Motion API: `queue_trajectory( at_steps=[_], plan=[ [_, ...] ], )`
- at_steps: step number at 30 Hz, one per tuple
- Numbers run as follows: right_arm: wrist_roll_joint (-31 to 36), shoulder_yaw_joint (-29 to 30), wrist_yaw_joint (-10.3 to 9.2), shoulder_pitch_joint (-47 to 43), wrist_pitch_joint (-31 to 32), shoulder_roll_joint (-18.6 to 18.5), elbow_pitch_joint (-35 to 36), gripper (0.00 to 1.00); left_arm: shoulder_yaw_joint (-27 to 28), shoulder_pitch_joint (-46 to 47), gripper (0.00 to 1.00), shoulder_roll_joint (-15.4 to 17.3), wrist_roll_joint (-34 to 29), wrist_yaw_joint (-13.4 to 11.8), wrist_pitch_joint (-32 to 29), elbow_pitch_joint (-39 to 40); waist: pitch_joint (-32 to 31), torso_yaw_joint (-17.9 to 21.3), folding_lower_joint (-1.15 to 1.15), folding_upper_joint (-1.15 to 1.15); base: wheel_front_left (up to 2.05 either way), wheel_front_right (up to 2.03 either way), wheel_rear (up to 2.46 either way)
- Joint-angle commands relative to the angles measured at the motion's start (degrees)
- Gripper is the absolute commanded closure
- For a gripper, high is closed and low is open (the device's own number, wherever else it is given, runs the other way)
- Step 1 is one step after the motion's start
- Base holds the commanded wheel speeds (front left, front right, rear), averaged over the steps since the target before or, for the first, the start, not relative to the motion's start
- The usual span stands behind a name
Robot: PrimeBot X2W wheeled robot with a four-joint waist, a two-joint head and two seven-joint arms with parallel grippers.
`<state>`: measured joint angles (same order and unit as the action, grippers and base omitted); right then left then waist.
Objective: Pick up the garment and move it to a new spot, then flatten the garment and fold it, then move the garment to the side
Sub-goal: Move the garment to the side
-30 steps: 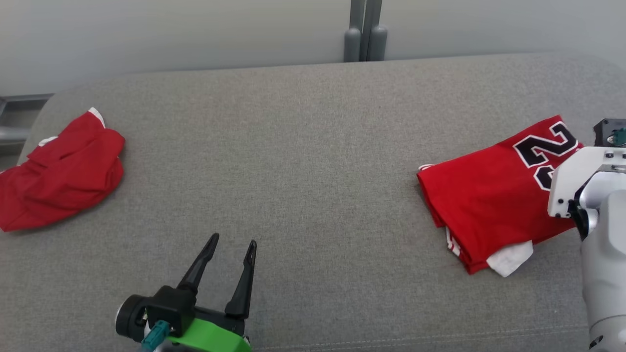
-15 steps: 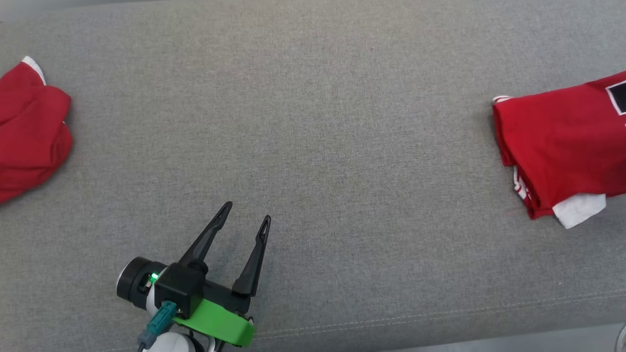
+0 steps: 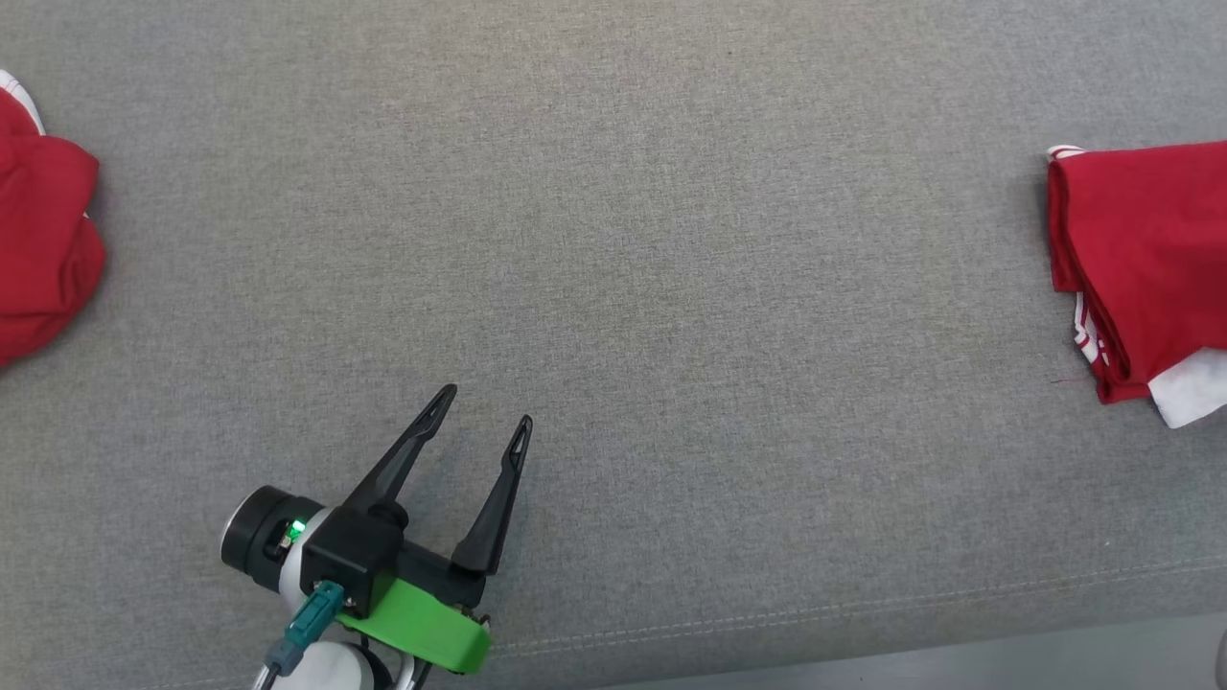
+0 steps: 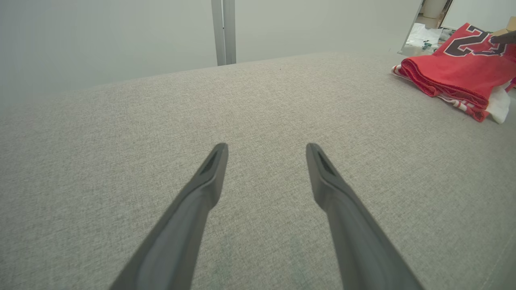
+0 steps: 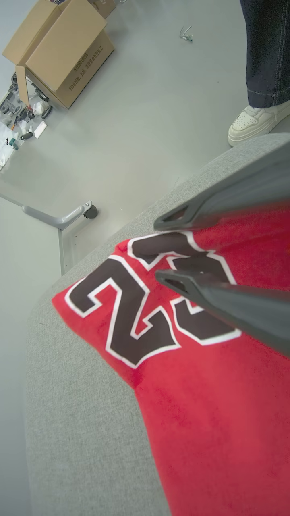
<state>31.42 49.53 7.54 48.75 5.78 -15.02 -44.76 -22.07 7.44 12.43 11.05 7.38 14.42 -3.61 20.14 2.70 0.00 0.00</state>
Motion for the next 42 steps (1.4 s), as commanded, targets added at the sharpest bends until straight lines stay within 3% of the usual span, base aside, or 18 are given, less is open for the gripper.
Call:
queue_trajectory(
  at_steps=[1, 10, 18, 27, 35, 42],
  plan=[
    [0.78, 0.22, -0.11, 0.77, -0.86, -0.23, 0.36, 0.00, 0.00, 0.72, 0.00, 0.58, 0.18, 0.07, -0.10, 0.37, 0.01, -0.23, 0.00, 0.00, 0.00, 0.00, 0.00],
    [3.50, -2.27, -0.11, 0.75, -9.77, 0.33, -0.16, 0.00, -0.02, 0.83, 0.00, -0.43, 0.86, -0.97, 0.21, 0.38, -2.23, -1.89, 0.00, 0.00, 0.00, 0.00, 0.00],
    [-1.44, -10.02, -0.11, -3.69, -19.12, 1.96, -4.34, 0.00, 3.94, -2.01, 0.00, -3.43, 4.64, -5.09, 0.34, -1.61, -9.49, -3.99, 0.00, 0.00, 0.00, 0.00, 0.00],
    [-10.25, -22.00, -0.11, -13.76, -20.90, 5.76, -0.51, 0.00, 7.04, -4.89, 0.00, -4.69, 7.99, -8.01, -0.11, -4.81, -17.87, -6.67, 0.00, 0.00, 0.00, 0.00, 0.00],
    [-18.43, -30.43, -0.10, -22.66, -19.88, 8.76, 6.34, 0.00, 9.22, -7.53, 0.00, -2.86, 8.24, -10.16, -0.19, -5.79, -22.17, -7.80, 0.00, 0.00, 0.00, 0.00, 0.00],
    [-27.34, -35.08, -0.10, -30.07, -17.60, 11.67, 15.19, 0.00, 10.84, -10.13, 0.00, -0.99, 9.16, -10.48, -0.20, -6.05, -24.90, -6.87, 0.00, 0.00, 0.00, 0.00, 0.00]
  ],
)
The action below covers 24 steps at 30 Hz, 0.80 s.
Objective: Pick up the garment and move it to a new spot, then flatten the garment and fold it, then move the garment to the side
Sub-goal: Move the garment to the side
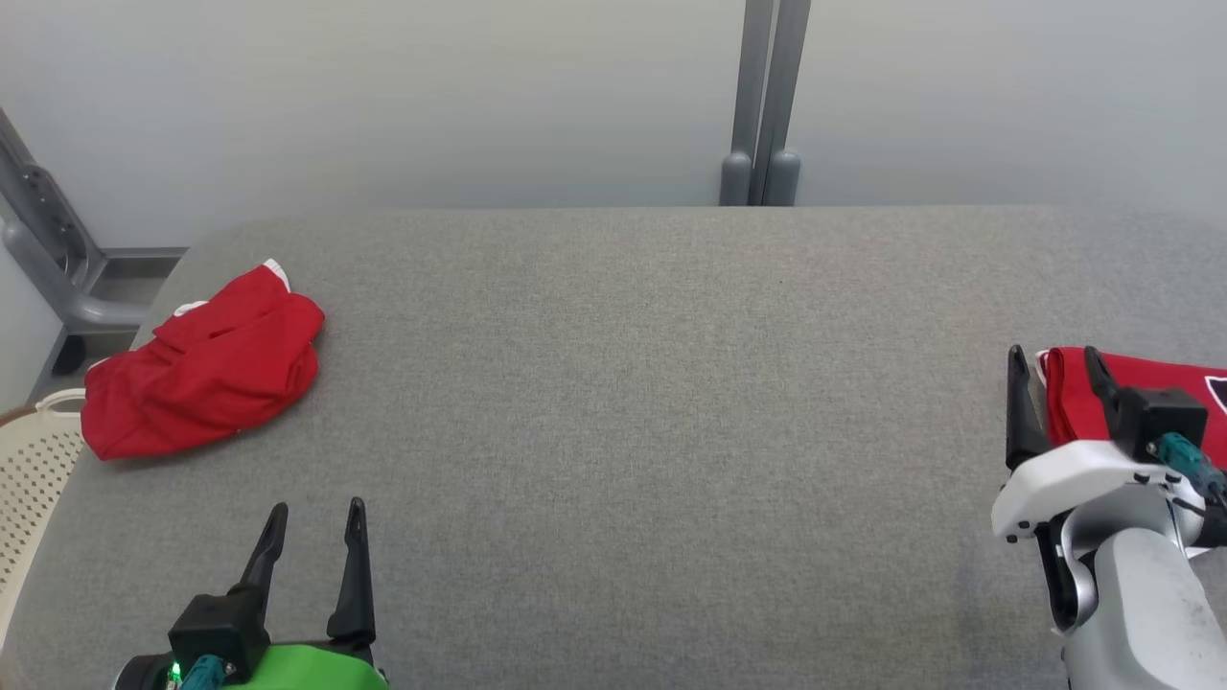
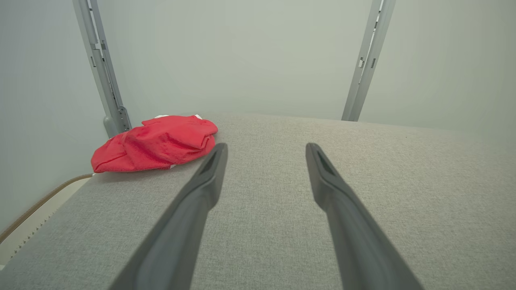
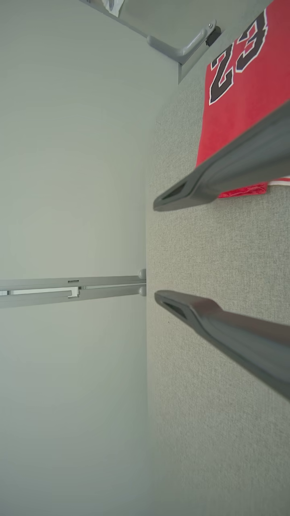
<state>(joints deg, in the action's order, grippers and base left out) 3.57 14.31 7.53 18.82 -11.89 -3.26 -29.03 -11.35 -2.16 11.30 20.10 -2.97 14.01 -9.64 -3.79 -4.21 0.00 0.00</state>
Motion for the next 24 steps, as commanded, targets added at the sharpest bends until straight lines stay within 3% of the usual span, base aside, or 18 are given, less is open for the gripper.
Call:
queue_trajectory(
  at_steps=[1, 11, 24],
  plan=[
    [-0.97, 0.02, -0.09, -1.21, -0.07, 0.11, 0.84, 0.00, 0.05, -0.89, 0.00, 0.37, -0.23, -0.08, 0.28, 0.02, -1.45, 0.10, 0.00, 0.00, 0.00, 0.00, 0.00],
    [-10.47, -5.53, -0.08, -12.23, 2.32, 0.25, 9.86, 0.00, -0.34, -2.72, 0.00, 1.78, 0.27, 1.00, 0.28, -1.20, -3.90, -0.12, 0.00, 0.00, 0.00, 0.00, 0.00],
    [-12.45, -11.37, -0.07, -19.23, 6.60, 0.23, 15.42, 0.00, 0.70, -3.64, 0.00, 2.65, 1.81, 0.85, 0.60, -5.35, -4.05, -0.47, 0.00, 0.00, 0.00, 0.00, 0.00]
  ],
)
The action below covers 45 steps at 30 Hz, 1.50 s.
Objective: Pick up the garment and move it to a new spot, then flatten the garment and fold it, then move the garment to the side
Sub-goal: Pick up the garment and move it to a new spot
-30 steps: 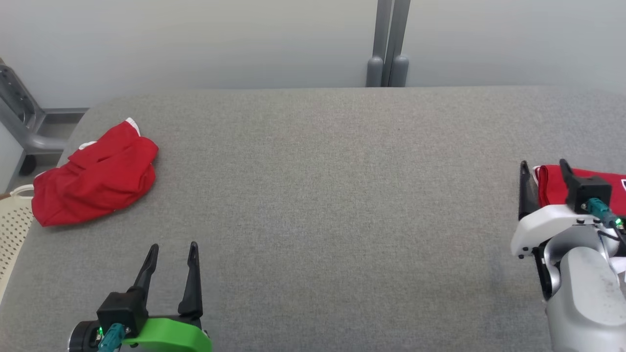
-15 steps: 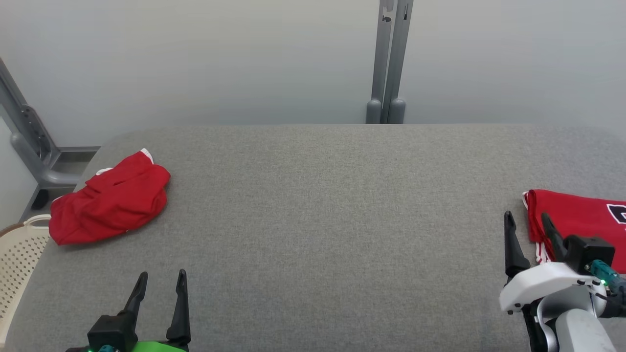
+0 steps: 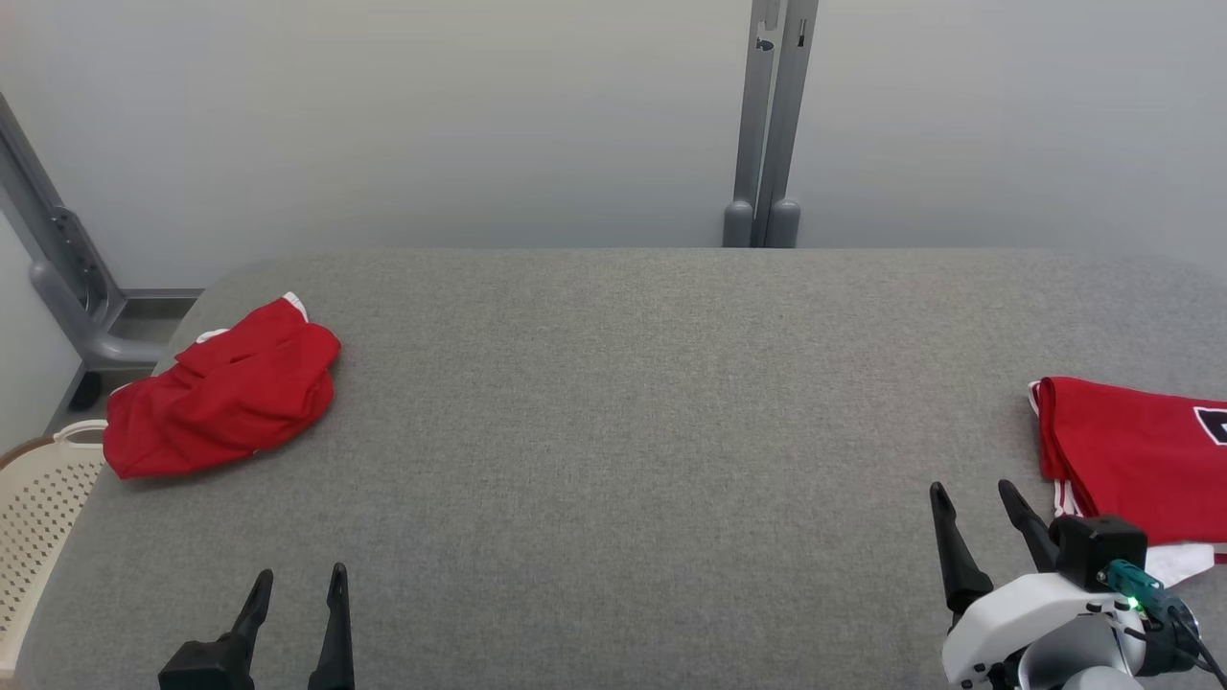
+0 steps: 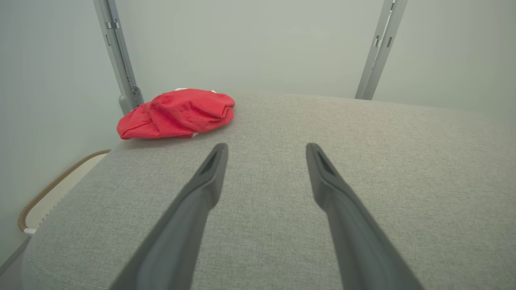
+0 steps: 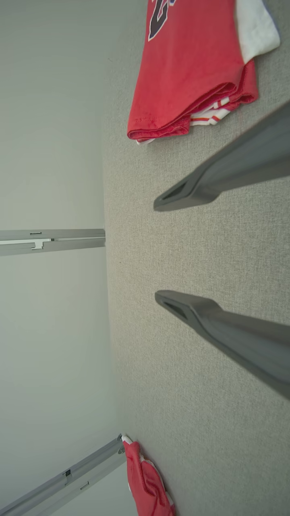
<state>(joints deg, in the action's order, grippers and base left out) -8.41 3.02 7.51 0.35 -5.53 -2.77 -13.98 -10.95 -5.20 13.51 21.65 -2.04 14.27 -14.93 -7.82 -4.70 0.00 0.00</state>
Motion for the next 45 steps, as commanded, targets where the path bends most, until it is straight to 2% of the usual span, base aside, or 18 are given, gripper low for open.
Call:
queue_trajectory(
  at_steps=[1, 9, 14, 36, 45],
  plan=[
    [-0.54, -0.09, -0.05, -1.00, 0.17, -0.26, 0.54, 0.00, 0.28, -0.61, 0.00, 0.46, 0.33, -0.09, 0.39, -0.24, -0.04, 0.02, 0.00, 0.00, 0.00, 0.00, 0.00],
    [-1.58, 0.06, -0.04, -1.92, 0.30, -0.24, 0.87, 0.00, -0.32, -0.27, 0.00, 0.57, 0.11, -0.24, 0.36, -0.25, 0.05, -0.26, 0.00, 0.00, 0.00, 0.00, 0.00],
    [-0.73, 0.47, -0.04, -2.31, 0.34, -0.22, 1.22, 0.00, -0.85, 0.74, 0.00, 1.04, -0.21, -0.13, -0.12, 0.17, 0.03, -1.96, 0.00, 0.00, 0.00, 0.00, 0.00],
    [-5.01, -3.71, -0.04, -1.85, -2.31, -0.24, -2.12, 0.00, -0.96, -1.49, 0.00, 4.53, -0.37, -1.63, -3.46, 4.14, -0.55, -16.50, 0.00, 0.00, 0.00, 0.00, 0.00],
    [-5.56, -4.92, -0.04, -1.01, -2.82, -0.24, -3.02, 0.00, -0.85, -2.33, 0.00, 5.00, 0.08, -2.35, -3.91, 5.30, -0.13, -19.17, 0.00, 0.00, 0.00, 0.00, 0.00]
  ],
)
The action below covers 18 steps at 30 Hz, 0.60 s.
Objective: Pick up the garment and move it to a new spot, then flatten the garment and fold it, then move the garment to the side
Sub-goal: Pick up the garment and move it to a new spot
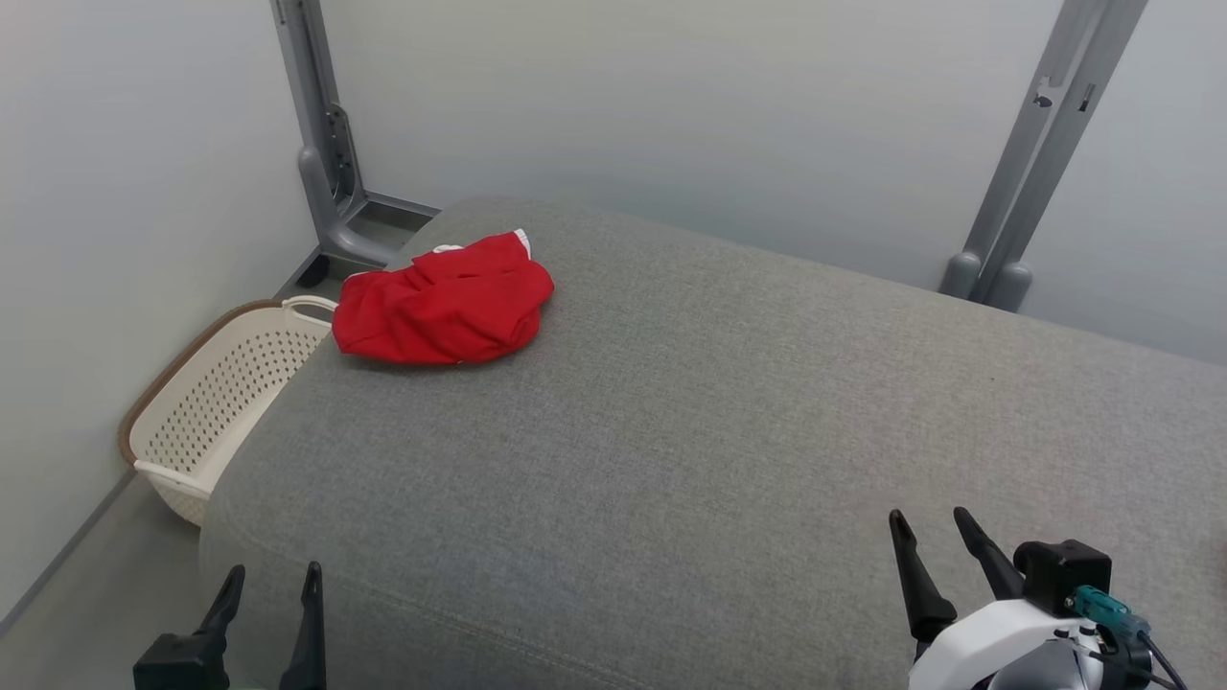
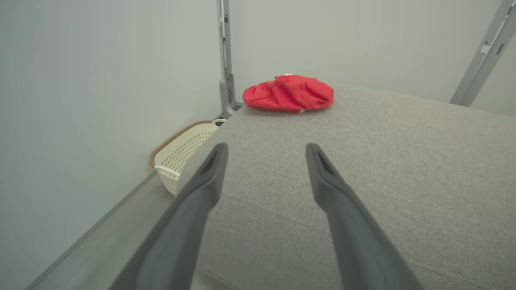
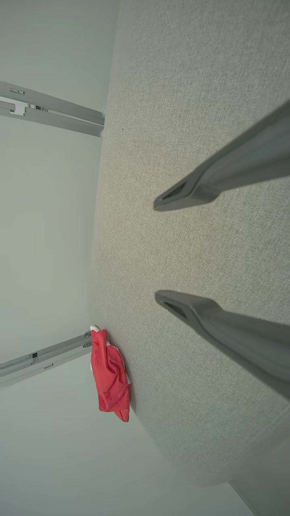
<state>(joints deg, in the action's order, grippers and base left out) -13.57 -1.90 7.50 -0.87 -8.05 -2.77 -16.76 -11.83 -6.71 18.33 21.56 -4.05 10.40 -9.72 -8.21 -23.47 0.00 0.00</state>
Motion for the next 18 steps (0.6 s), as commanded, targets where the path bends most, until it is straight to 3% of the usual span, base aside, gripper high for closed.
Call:
queue_trajectory(
  at_steps=[1, 9, 18],
  plan=[
    [-0.43, -0.11, -0.03, 0.35, -0.28, -0.25, -0.32, 0.00, 0.02, -0.84, 0.00, 0.20, 0.24, -0.43, -0.06, 0.20, 0.35, -0.49, 0.00, 0.00, 0.00, 0.00, 0.00],
    [0.43, 0.39, -0.03, 0.18, 0.23, -0.25, 0.37, 0.00, -1.48, 4.66, 0.00, 0.19, 0.55, 1.35, -2.51, -1.71, 1.43, -1.31, 0.00, 0.00, 0.00, 0.00, 0.00],
    [3.59, 0.87, -0.03, -0.71, 4.20, -0.27, 6.64, 0.00, -3.25, 21.00, 0.00, -4.28, 4.39, 3.45, -12.37, -13.98, 6.46, -0.35, 0.00, 0.00, 0.00, 0.00, 0.00]
  ],
)
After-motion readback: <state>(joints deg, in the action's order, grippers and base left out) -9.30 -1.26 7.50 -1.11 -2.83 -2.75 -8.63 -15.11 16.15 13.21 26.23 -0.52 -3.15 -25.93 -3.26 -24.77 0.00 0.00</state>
